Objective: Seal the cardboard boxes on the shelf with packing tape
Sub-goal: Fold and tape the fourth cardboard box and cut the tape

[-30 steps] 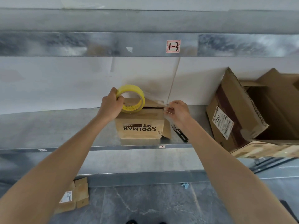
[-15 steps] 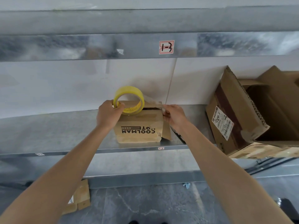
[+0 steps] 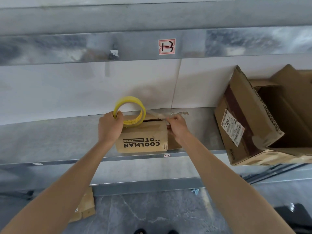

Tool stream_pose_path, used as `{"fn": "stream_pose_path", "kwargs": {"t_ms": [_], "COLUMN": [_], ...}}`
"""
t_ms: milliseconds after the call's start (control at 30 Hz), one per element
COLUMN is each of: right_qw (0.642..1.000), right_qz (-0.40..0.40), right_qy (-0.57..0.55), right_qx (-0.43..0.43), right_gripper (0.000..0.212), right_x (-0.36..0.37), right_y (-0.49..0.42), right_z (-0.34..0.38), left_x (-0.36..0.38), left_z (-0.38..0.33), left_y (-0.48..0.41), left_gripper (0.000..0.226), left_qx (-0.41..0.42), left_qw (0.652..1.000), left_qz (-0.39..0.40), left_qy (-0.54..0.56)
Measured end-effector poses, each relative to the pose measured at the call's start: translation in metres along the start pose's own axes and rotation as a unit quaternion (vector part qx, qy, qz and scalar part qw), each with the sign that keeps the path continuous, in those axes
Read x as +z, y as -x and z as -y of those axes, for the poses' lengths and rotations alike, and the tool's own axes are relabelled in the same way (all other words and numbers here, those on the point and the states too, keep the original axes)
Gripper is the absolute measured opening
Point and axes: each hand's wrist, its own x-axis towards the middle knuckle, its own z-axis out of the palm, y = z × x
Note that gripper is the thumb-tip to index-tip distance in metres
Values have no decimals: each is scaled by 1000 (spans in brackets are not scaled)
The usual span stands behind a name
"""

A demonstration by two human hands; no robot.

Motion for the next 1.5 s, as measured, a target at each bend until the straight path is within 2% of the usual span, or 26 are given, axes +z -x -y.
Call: {"fn": "stream_pose_path", "kwargs": {"t_ms": [267,467,600,700,767,867,933,1000,1067,1100,1200,1300,1367,1433,1500], "right_qw": [1000,993,988,981,963,935,916,858,810,804,781,729,715,707,700], "right_qz": [-4,-38,-44,-52,-76,-99,-43,47,103,108,65,37,38,42,44], "right_qy": [13,110,144,186,250,287,300,412,503,518,553,616,635,648,658], "right_qx": [14,-19,-35,-29,-65,-182,-264,-302,-284,-271,-283,-296,-289,-280,-273], "right_gripper": [17,19,11,39,53,51,53,64,81,86,99,109,112,112,110], "right_x": [-3,-7,-4,-5,-11,-9,4,22,38,43,49,48,49,49,50], "right_y": [9,17,26,31,34,41,43,43,40,40,38,37,36,35,36], "right_z": [-20,-29,-30,-29,-28,-16,-3,4,2,-1,-15,-25,-27,-28,-27], "left_x": [14,14,14,13,13,14,15,15,16,15,13,2,-13,-26,-40], "left_z": [16,22,20,19,19,18,19,19,18,18,14,12,17,27,38], "left_y": [26,38,42,43,44,45,45,45,44,42,32,16,7,-1,-8], "left_gripper": [39,35,33,34,33,31,29,28,23,21,16,13,10,13,15], "left_qx": [5,26,31,24,23,18,16,6,-15,-28,-59,-5,14,41,97], "left_qw": [998,996,997,996,996,996,996,997,998,998,998,992,984,985,990], "left_qz": [-68,-80,-76,-80,-80,-82,-84,-78,-63,-48,21,48,47,51,38], "left_qy": [5,6,8,13,16,18,19,22,18,13,26,117,170,158,95]}}
